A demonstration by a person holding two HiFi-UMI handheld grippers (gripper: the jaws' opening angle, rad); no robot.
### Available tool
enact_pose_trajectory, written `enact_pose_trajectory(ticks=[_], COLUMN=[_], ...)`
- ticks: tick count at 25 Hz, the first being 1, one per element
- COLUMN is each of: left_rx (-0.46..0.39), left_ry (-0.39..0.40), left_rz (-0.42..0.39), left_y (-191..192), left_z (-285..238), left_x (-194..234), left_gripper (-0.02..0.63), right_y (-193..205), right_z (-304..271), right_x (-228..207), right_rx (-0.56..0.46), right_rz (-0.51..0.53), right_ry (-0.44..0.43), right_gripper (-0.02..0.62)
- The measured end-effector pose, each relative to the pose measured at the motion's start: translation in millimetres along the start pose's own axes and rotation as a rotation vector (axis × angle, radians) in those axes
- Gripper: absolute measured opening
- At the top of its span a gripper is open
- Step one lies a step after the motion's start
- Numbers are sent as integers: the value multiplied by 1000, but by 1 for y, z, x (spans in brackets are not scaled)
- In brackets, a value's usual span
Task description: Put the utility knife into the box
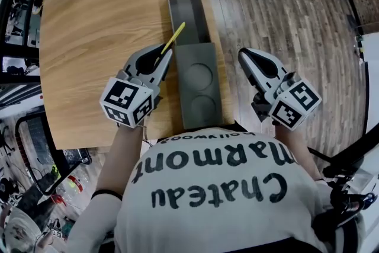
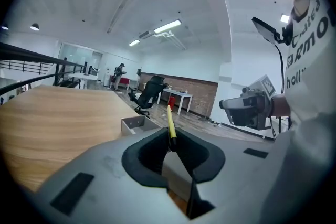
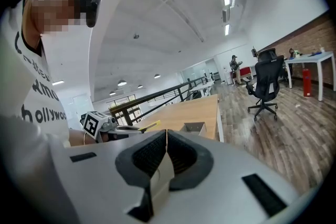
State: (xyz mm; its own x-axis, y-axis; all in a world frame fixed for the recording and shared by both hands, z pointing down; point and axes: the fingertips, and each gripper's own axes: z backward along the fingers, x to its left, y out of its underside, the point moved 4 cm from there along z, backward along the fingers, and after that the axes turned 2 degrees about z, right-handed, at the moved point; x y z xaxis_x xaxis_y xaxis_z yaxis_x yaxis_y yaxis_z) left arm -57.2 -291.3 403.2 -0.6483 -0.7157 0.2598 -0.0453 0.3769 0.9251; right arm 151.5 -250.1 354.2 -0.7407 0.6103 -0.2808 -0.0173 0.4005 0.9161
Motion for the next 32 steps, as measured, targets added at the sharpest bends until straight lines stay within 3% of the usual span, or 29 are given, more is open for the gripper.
enact_pose_trajectory(ticks=[9, 17, 20, 24, 30, 32], left_rx=[72, 247, 308, 425, 605, 647], left_ry=[-66, -91, -100, -112, -44, -20], left_rz=[-43, -213, -324, -548, -792, -839], left_y=[0, 11, 13, 21, 37, 42], left_z=[-50, -63, -78, -97, -115, -120], left_x=[1, 10, 16, 27, 39, 41], left_gripper=[43, 43, 43, 43, 43, 43], right_y=[4, 0, 3, 8, 13, 14], right_z=[10, 7, 8, 8, 9, 10], right_x=[-54, -49, -51, -52, -55, -57], right_rx=[-21, -44, -32, -23, -13, -12], right_rz=[-32, -31, -28, -40, -57, -62], right_ry=[-44, -67, -66, -57, -36, -27], right_gripper=[9, 11, 11, 11, 11, 9])
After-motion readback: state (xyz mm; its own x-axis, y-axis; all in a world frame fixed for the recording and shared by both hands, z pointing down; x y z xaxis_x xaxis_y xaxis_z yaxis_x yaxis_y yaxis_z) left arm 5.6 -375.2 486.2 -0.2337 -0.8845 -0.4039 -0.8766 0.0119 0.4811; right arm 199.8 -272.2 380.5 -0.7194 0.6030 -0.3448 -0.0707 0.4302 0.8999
